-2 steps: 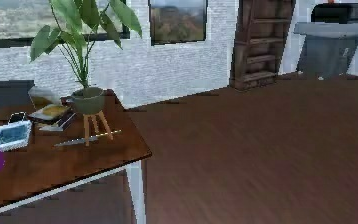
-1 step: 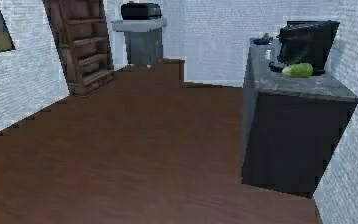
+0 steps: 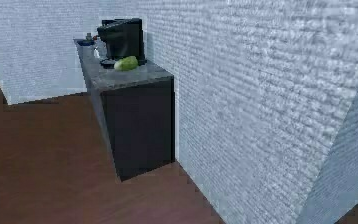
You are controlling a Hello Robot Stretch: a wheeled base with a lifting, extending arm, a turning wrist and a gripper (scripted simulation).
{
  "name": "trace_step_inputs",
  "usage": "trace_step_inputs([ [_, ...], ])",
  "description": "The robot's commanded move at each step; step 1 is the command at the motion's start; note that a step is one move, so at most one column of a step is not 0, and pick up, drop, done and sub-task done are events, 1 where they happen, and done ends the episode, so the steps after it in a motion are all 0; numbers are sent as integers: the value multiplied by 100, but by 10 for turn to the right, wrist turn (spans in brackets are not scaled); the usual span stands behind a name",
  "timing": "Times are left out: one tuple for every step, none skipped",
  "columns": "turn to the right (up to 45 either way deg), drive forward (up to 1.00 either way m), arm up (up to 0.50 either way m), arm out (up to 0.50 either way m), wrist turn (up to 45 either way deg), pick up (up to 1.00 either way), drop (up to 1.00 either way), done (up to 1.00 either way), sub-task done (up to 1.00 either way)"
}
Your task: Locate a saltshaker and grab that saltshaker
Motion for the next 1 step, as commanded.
trace_step_inputs([
  [270, 0, 0, 0, 0, 0, 0, 0, 0],
])
